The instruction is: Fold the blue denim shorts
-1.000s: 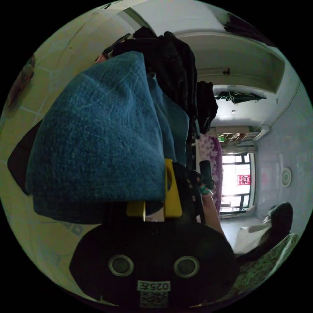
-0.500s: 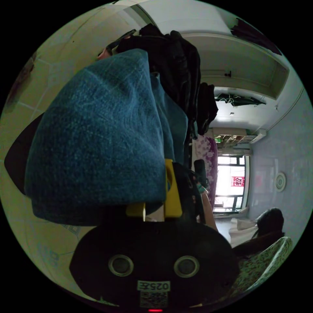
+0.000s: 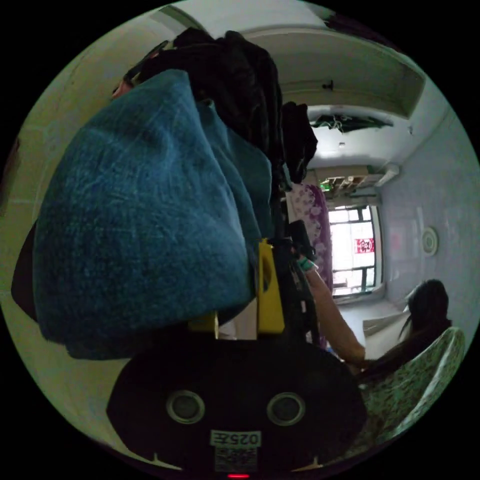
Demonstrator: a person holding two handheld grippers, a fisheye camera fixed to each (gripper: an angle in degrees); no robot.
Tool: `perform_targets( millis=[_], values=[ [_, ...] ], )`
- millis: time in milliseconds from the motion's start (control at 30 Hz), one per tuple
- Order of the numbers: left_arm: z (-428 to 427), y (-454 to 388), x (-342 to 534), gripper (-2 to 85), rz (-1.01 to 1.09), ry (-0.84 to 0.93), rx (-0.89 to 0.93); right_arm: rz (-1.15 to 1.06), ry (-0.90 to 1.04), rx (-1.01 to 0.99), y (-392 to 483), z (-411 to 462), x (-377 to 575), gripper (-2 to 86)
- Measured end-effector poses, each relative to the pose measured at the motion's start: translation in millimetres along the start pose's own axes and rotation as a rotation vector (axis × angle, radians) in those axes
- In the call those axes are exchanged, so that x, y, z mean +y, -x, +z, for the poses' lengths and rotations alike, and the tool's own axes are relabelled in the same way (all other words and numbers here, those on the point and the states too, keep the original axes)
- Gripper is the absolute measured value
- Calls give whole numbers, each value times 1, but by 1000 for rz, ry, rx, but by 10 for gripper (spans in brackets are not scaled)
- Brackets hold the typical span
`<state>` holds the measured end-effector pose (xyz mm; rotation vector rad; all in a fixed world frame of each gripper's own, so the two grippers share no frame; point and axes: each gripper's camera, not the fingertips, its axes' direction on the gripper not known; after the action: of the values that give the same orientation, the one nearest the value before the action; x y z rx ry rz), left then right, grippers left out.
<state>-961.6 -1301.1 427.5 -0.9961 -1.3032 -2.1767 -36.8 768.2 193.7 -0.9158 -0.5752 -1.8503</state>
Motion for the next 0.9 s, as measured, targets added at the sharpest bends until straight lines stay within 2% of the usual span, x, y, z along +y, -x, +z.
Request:
perform_targets(
  millis=[167, 433, 900],
  values=[
    [12, 8, -2, 118, 110, 112, -86, 12, -13, -24, -6, -10, 11, 59],
    [37, 83, 7, 107, 70, 109, -14, 33, 21, -39, -7, -24, 39, 60],
    [153, 278, 34, 99, 45, 180, -26, 63, -110, -70, 4, -49, 174, 63]
  ],
)
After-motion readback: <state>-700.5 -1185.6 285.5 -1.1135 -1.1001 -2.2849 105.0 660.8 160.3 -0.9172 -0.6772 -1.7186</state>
